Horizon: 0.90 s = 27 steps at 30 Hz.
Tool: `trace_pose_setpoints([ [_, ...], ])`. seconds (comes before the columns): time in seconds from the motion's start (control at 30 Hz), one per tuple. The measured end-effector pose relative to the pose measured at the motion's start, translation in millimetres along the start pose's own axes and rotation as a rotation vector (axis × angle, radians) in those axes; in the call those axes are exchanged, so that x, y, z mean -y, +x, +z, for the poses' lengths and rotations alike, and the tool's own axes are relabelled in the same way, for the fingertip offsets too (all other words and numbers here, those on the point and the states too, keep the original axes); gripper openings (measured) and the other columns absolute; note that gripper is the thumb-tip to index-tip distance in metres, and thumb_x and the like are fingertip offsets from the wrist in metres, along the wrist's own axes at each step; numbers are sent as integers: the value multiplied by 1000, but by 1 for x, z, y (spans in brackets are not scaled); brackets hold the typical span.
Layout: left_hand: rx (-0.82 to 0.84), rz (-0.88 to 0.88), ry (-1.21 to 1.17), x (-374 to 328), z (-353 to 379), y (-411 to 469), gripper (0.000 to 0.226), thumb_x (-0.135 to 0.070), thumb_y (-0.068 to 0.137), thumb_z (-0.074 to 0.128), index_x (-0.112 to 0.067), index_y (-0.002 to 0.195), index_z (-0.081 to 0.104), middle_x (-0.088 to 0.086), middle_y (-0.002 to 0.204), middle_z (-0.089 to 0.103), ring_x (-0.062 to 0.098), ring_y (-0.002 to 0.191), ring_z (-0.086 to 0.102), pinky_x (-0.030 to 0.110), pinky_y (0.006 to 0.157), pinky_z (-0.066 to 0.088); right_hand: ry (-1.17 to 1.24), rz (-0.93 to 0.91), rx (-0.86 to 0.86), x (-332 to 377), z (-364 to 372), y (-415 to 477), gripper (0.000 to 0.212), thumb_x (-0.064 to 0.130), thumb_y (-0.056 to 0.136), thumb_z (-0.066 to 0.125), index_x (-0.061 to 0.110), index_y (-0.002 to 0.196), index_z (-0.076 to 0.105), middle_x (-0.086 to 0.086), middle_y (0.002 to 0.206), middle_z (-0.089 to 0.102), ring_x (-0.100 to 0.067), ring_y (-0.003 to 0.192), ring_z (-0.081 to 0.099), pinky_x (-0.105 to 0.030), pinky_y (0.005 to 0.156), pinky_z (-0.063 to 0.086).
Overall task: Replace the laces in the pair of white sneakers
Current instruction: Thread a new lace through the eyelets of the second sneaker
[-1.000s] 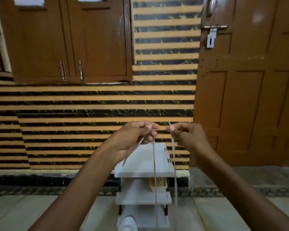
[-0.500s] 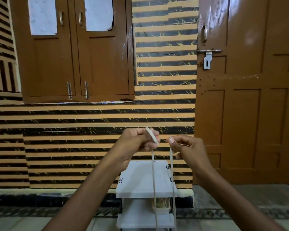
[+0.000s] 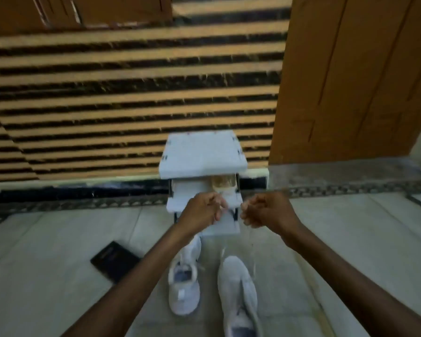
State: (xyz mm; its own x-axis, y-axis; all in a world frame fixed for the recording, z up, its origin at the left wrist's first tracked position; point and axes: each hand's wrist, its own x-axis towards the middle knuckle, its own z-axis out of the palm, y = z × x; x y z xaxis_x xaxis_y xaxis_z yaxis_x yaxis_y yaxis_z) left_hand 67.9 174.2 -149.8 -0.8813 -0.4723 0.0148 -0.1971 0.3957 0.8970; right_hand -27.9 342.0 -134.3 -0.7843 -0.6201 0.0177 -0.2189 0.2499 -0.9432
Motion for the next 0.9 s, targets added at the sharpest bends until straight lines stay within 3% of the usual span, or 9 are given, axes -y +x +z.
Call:
trace_pose_setpoints([
  [0.17, 176, -92, 141, 99, 62, -16, 33, -6, 93, 51, -21, 74, 74, -11, 65, 65, -3, 58, 60, 14, 56, 46, -288, 321, 90, -113, 34, -19, 9, 8, 78, 73, 8, 70, 75, -11, 66, 73, -23, 64, 73, -36, 69, 62],
  [0.2, 197, -113, 155, 114, 75, -19, 29, -6, 93, 54, -19, 78, 76, -10, 67, 67, -2, 60, 61, 14, 57, 48, -373, 364, 120, -133, 41, -21, 9, 14, 77, 76, 7, 70, 76, -9, 67, 73, -22, 68, 73, -33, 71, 61],
  [0.3, 148, -150, 159, 142, 101, -29, 21, -6, 92, 59, -13, 83, 76, 0, 69, 67, 13, 64, 62, 29, 62, 54, -595, 457, 111, -173, 57, -25, 42, 47, 78, 75, 6, 73, 69, -1, 63, 66, -17, 73, 70, -24, 64, 52],
  [0.4, 91, -113, 222, 159, 118, -33, 15, -8, 91, 62, -10, 84, 75, 8, 77, 73, 20, 72, 67, 34, 71, 54, -558, 532, 29, -191, 67, -27, 56, 64, 76, 68, 8, 75, 65, -2, 66, 64, -17, 67, 64, -24, 59, 48],
  [0.47, 38, -132, 219, 165, 124, -34, 13, -12, 90, 65, -8, 90, 77, 8, 83, 75, 20, 77, 70, 31, 74, 54, -421, 579, -68, -195, 72, -26, 48, 56, 74, 74, 11, 65, 61, -2, 63, 62, -17, 64, 62, -24, 56, 45],
  [0.53, 18, -160, 220, 166, 129, -35, 15, -12, 91, 62, -8, 89, 77, 8, 83, 75, 20, 80, 70, 30, 75, 53, -299, 580, -102, -198, 77, -25, 36, 36, 76, 77, 14, 54, 59, -5, 63, 62, -22, 68, 64, -28, 63, 49],
  [0.63, 67, -145, 280, 165, 132, -36, 19, -7, 88, 58, -9, 85, 77, 9, 86, 75, 24, 86, 68, 32, 78, 51, -212, 528, -113, -194, 76, -25, 42, 21, 80, 74, 16, 44, 52, -8, 59, 56, -22, 64, 57, -28, 65, 45],
  [0.77, 37, -150, 283, 167, 133, -38, 21, -8, 87, 57, -12, 93, 77, 8, 88, 75, 19, 86, 69, 22, 73, 46, -347, 398, -163, -190, 73, -25, 33, 27, 80, 75, 4, 57, 68, -10, 59, 68, -23, 61, 65, -26, 61, 48],
  [0.9, 16, -162, 296, 167, 135, -38, 19, -12, 89, 60, -14, 96, 77, 8, 88, 75, 19, 87, 69, 24, 76, 48, -408, 334, -162, -192, 74, -27, 27, 31, 80, 76, 15, 59, 70, 6, 58, 64, -10, 60, 61, -19, 56, 40],
])
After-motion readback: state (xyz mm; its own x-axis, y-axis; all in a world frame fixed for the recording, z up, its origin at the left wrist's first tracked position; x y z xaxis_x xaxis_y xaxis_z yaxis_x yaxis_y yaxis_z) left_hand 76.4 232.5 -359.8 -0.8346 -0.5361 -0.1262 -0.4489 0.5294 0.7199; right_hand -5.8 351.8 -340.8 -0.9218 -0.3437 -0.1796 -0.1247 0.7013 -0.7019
